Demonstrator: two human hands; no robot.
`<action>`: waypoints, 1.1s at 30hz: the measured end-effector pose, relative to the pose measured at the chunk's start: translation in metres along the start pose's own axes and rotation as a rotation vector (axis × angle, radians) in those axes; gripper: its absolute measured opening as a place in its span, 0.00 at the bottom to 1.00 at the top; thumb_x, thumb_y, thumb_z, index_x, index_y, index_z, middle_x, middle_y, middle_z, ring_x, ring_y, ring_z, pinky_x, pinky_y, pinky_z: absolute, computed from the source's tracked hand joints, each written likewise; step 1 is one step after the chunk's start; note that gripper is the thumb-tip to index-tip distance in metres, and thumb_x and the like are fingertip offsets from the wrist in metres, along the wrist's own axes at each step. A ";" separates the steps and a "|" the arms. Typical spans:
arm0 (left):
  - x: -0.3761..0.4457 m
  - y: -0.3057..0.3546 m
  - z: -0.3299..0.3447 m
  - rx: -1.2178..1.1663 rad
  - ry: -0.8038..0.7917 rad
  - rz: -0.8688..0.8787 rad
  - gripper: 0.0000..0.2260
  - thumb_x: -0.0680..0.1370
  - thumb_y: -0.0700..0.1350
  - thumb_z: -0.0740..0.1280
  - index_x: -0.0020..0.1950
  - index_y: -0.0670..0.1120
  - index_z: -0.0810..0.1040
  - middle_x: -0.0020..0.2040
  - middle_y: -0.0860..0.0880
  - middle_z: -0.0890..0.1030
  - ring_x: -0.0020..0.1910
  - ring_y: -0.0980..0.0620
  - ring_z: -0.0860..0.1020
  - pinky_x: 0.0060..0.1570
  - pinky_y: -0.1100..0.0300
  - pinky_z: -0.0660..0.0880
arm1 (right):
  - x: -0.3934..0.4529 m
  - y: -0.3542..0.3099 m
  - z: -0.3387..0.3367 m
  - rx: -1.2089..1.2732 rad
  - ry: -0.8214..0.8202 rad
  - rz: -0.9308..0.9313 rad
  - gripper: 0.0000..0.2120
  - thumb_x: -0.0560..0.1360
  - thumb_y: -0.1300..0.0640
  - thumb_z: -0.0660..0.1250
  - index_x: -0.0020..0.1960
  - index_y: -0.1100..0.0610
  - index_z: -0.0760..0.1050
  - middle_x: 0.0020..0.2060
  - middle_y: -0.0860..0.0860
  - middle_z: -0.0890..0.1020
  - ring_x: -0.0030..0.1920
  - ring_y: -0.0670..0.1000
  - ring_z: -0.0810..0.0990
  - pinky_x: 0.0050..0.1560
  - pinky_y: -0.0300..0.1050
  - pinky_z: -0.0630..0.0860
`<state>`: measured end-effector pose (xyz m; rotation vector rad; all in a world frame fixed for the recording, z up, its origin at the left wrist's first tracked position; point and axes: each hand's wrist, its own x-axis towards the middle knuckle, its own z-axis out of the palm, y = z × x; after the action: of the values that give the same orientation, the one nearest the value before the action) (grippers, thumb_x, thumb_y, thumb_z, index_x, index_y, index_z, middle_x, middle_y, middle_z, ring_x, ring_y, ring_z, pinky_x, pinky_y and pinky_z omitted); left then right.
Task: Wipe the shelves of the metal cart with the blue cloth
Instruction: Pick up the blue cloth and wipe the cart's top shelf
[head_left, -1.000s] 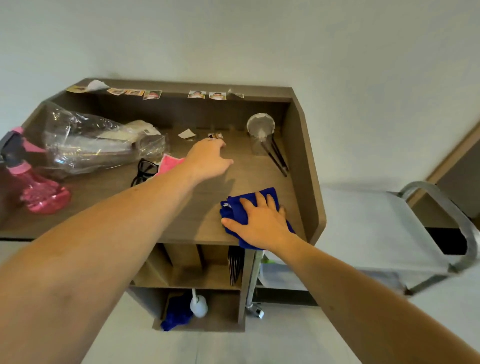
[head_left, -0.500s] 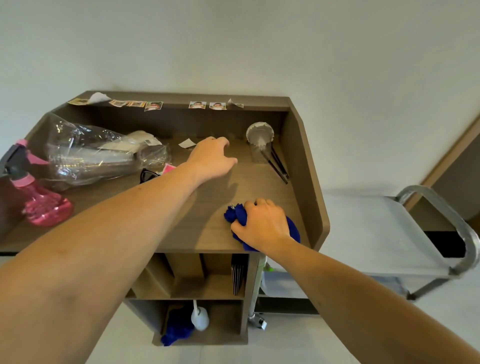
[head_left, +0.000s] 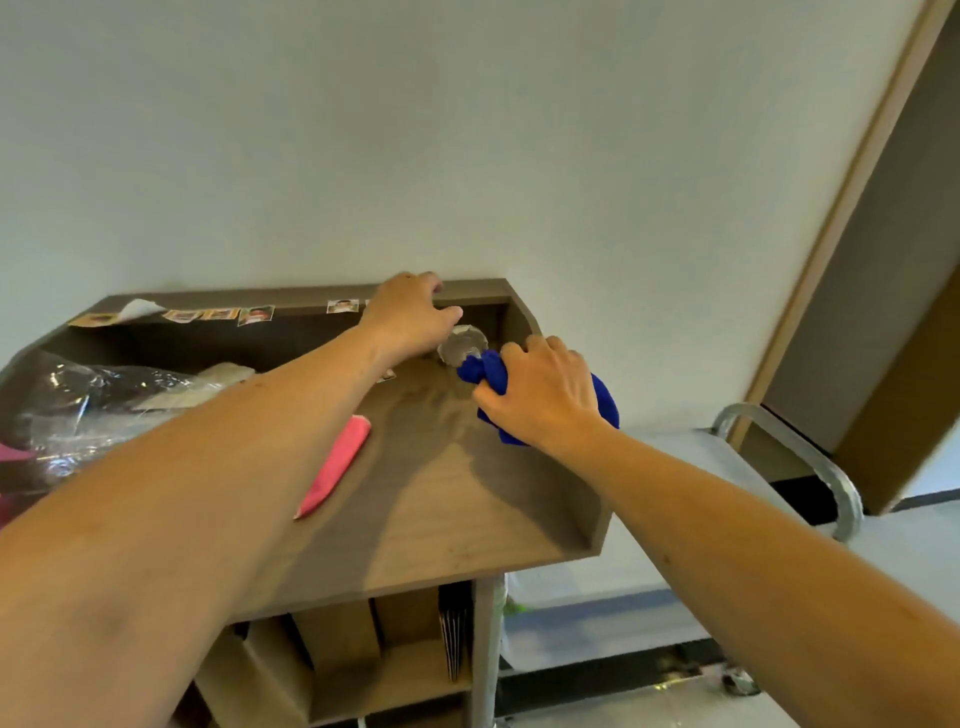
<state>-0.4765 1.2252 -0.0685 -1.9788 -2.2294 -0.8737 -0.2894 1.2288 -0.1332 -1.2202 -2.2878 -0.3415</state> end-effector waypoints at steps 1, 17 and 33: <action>0.001 0.008 0.002 -0.001 -0.006 0.015 0.23 0.78 0.55 0.65 0.70 0.47 0.72 0.67 0.45 0.76 0.64 0.46 0.74 0.52 0.58 0.67 | -0.002 0.009 -0.004 -0.018 0.003 0.022 0.16 0.76 0.39 0.60 0.46 0.52 0.75 0.39 0.50 0.76 0.40 0.50 0.74 0.42 0.49 0.75; 0.006 0.231 0.118 -0.047 -0.114 0.089 0.26 0.78 0.57 0.64 0.73 0.47 0.69 0.71 0.45 0.72 0.69 0.44 0.70 0.65 0.48 0.70 | -0.091 0.224 -0.042 -0.154 -0.031 0.144 0.17 0.75 0.38 0.58 0.43 0.52 0.69 0.38 0.49 0.72 0.40 0.52 0.70 0.40 0.49 0.66; 0.014 0.293 0.260 -0.029 -0.273 -0.103 0.23 0.79 0.53 0.63 0.72 0.47 0.69 0.69 0.44 0.72 0.67 0.43 0.70 0.63 0.47 0.71 | -0.117 0.359 0.002 -0.118 -0.200 0.111 0.17 0.75 0.38 0.58 0.44 0.51 0.67 0.39 0.49 0.71 0.41 0.52 0.70 0.41 0.48 0.64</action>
<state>-0.1221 1.3575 -0.1700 -2.1275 -2.4957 -0.6836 0.0606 1.3508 -0.2071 -1.4942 -2.3828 -0.3307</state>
